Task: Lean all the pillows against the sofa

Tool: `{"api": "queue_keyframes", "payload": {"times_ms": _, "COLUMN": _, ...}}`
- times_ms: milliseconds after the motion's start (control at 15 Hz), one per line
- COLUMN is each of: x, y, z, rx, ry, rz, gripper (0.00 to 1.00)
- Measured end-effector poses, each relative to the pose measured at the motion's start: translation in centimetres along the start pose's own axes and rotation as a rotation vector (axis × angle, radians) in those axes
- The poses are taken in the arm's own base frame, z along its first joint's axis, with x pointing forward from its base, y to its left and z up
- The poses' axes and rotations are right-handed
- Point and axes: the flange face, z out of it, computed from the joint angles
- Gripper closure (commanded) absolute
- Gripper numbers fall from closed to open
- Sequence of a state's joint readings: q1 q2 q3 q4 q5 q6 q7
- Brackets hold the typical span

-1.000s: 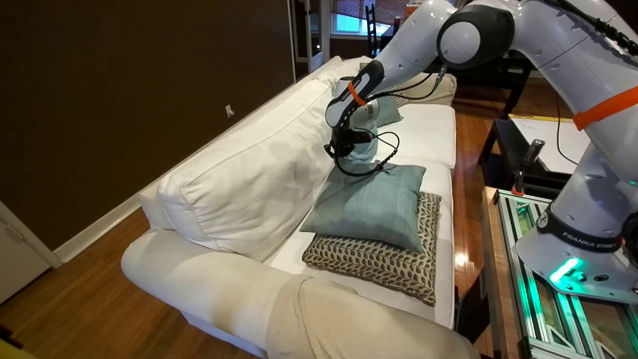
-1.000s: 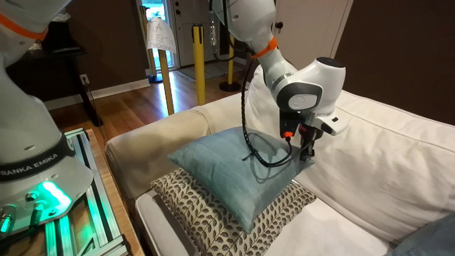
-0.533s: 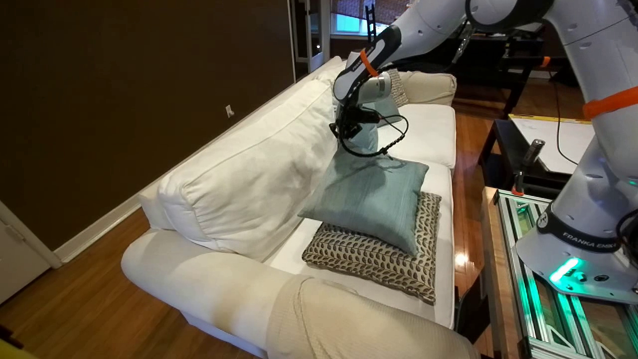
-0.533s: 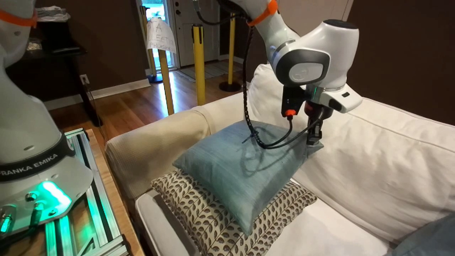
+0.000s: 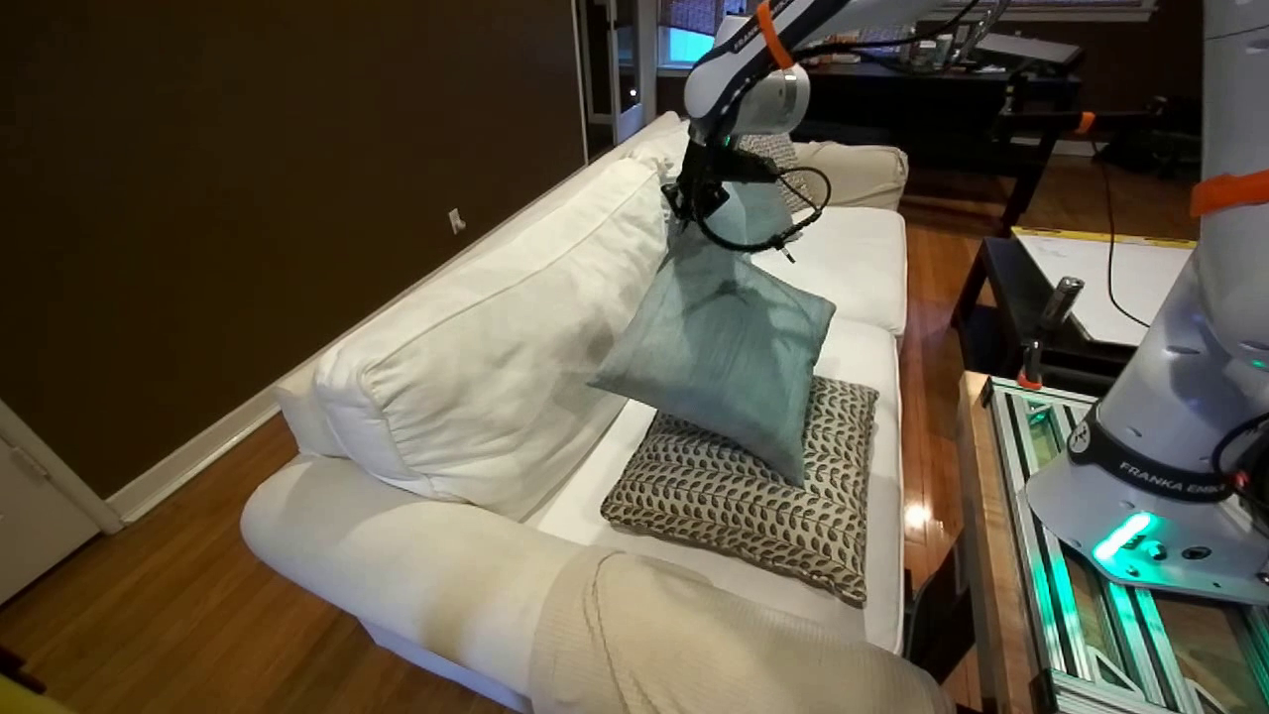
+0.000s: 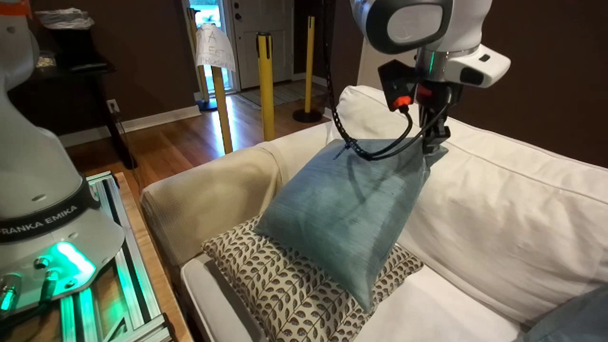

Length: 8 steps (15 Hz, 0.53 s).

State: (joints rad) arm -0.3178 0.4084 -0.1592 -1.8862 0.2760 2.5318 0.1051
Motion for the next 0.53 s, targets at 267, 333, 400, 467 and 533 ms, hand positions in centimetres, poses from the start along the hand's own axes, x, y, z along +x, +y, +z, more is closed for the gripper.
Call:
{"api": "queue_keyframes", "payload": {"times_ms": 267, "x": 0.0, "y": -0.9, "z": -5.5, "rx": 0.019, "ry": 0.017, "rz": -0.202, "gripper": 0.99}}
{"api": "queue_keyframes", "payload": {"times_ms": 333, "x": -0.1, "y": -1.0, "z": -6.8, "rx": 0.019, "ry": 0.024, "rz": -0.248, "gripper": 0.99}}
{"api": "queue_keyframes", "payload": {"times_ms": 400, "x": -0.2, "y": -1.0, "z": -7.9, "rx": 0.016, "ry": 0.032, "rz": -0.288, "gripper": 0.99}}
{"api": "queue_keyframes", "payload": {"times_ms": 467, "x": -0.3, "y": -1.1, "z": -9.0, "rx": 0.01, "ry": 0.044, "rz": -0.324, "gripper": 0.99}}
{"api": "queue_keyframes", "payload": {"times_ms": 533, "x": -0.3, "y": -1.0, "z": -10.1, "rx": 0.003, "ry": 0.057, "rz": -0.353, "gripper": 0.99}}
